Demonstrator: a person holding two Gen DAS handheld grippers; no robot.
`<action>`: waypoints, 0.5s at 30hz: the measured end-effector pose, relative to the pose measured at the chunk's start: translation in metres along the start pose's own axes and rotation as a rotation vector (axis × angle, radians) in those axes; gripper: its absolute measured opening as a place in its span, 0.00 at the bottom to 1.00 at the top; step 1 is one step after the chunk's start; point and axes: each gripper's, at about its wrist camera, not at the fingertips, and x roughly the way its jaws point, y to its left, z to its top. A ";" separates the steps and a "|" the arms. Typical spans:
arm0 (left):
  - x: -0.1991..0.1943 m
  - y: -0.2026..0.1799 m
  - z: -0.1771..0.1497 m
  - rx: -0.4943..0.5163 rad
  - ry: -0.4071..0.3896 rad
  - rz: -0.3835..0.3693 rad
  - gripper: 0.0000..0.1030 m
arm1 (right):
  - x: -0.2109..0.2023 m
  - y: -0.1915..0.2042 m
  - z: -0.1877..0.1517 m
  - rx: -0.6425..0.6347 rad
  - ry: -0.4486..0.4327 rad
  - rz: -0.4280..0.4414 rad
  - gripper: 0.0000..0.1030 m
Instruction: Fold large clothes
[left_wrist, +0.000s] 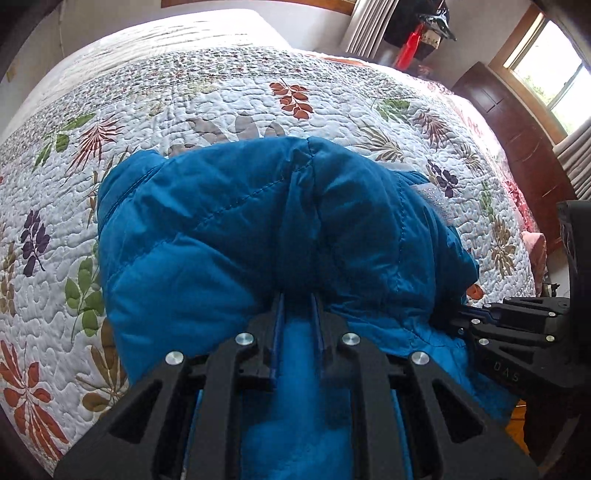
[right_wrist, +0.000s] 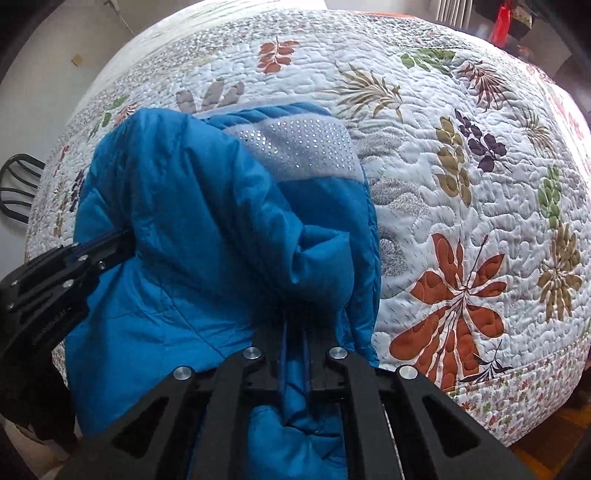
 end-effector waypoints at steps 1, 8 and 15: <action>0.001 0.000 0.001 0.004 0.002 0.005 0.13 | 0.001 -0.001 0.001 0.006 0.000 0.006 0.03; 0.012 -0.001 0.002 0.023 -0.006 0.040 0.12 | 0.004 -0.010 0.000 0.037 -0.009 0.042 0.03; -0.020 -0.009 -0.002 0.054 -0.007 0.093 0.12 | -0.043 -0.007 -0.012 0.012 -0.070 0.059 0.08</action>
